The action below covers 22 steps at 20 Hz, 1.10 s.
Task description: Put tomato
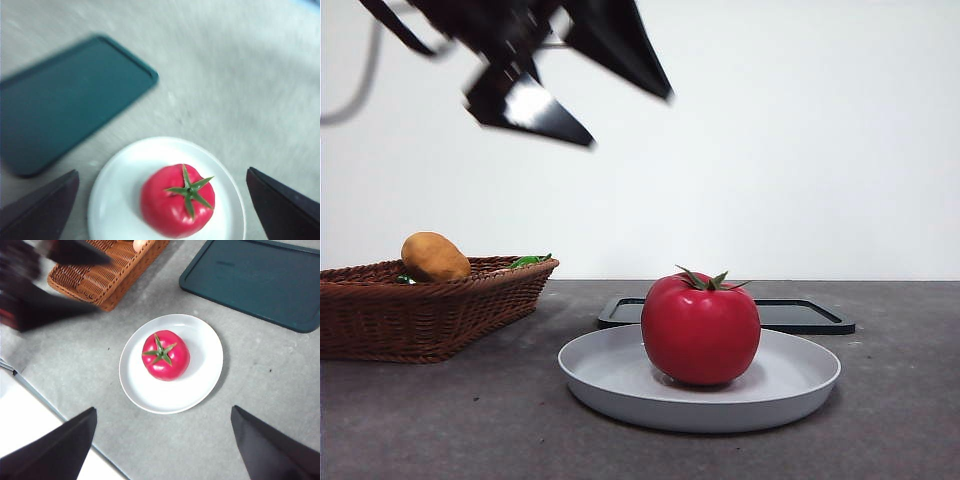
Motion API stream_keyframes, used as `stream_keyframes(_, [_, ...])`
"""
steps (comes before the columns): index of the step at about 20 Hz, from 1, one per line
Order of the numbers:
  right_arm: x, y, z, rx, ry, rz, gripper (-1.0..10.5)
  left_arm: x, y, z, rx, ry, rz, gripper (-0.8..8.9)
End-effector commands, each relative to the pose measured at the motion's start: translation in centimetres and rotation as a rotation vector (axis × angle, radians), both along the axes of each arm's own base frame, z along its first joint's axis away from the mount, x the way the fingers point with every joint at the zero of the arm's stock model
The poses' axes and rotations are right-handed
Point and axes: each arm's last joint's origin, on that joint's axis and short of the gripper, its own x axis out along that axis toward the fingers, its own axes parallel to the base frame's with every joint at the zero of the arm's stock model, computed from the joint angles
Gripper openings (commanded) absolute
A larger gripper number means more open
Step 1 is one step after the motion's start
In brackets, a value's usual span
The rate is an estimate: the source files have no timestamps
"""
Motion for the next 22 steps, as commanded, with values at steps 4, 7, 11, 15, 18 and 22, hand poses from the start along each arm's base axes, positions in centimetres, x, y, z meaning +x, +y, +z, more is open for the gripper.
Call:
stream_keyframes(4, [0.4, 0.2, 0.8, 0.010, -0.065, 0.008, 4.3, -1.9, 4.9, 3.4, -0.021, -0.008, 0.127, 5.59])
stream_keyframes(7, [0.4, 0.2, 0.8, 0.010, -0.067, 0.008, 4.3, -3.1, 8.0, 3.9, 0.013, 0.038, 0.227, 5.59])
stream_keyframes(11, [0.6, 0.2, 0.8, 0.009, -0.061, 0.008, 4.3, -5.1, 10.7, 4.0, 0.019, 0.132, 0.229, 5.59])
stream_keyframes(15, [1.2, 0.4, 0.5, 0.002, -0.036, 0.008, 4.3, -7.6, 11.2, 4.1, -0.047, 0.237, 0.084, 5.59])
stream_keyframes(18, [1.7, 0.5, 0.2, -0.004, -0.014, 0.009, 4.3, -8.6, 11.5, 3.8, -0.027, 0.276, 0.050, 5.59])
stream_keyframes(22, [2.3, 0.7, 0.0, -0.007, 0.008, 0.012, 4.3, -8.8, 11.6, 3.7, -0.011, 0.283, 0.042, 5.59])
